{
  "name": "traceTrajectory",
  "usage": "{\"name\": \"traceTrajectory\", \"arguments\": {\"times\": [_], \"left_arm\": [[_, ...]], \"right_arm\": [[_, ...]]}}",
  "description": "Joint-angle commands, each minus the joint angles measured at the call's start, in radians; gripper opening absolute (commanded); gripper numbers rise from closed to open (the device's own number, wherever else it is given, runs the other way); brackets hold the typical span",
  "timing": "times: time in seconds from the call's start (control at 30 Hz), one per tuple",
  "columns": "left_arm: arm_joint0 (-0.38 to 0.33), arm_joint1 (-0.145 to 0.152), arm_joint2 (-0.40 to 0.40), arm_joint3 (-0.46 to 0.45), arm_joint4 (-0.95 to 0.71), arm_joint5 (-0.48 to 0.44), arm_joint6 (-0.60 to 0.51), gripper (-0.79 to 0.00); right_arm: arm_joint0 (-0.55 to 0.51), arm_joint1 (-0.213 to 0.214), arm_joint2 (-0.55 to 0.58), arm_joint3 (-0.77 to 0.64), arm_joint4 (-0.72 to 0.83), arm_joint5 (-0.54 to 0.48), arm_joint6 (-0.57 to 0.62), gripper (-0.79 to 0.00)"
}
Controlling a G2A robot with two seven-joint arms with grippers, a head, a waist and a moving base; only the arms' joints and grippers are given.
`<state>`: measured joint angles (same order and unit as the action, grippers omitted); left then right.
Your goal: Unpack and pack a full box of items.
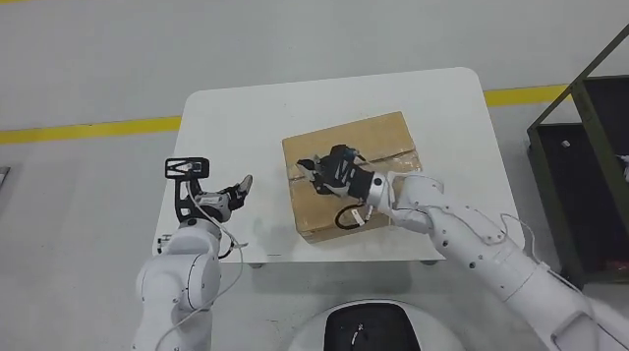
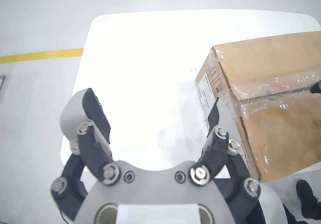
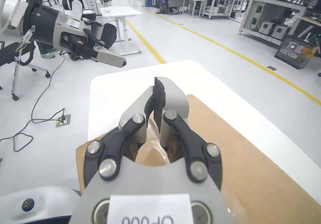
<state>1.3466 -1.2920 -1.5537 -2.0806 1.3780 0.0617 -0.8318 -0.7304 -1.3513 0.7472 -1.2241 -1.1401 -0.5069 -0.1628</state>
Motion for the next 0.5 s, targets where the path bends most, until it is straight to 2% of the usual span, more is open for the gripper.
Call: {"name": "traceTrajectory", "arguments": {"times": [0.0,0.2,0.47], "left_arm": [[0.002,0.001,0.001,-0.002,0.004,-0.003,0.000,0.000],[0.001,0.001,0.011,0.002,0.002,-0.011,-0.001,0.000],[-0.027,0.001,0.046,0.024,0.017,-0.033,0.000,0.000]], "right_arm": [[0.028,-0.019,-0.033,0.049,0.009,0.000,0.002,-0.785],[0.052,-0.042,-0.038,0.145,0.036,-0.003,-0.035,-0.785],[0.006,-0.011,0.060,0.161,0.019,-0.026,-0.037,-0.785]]}}
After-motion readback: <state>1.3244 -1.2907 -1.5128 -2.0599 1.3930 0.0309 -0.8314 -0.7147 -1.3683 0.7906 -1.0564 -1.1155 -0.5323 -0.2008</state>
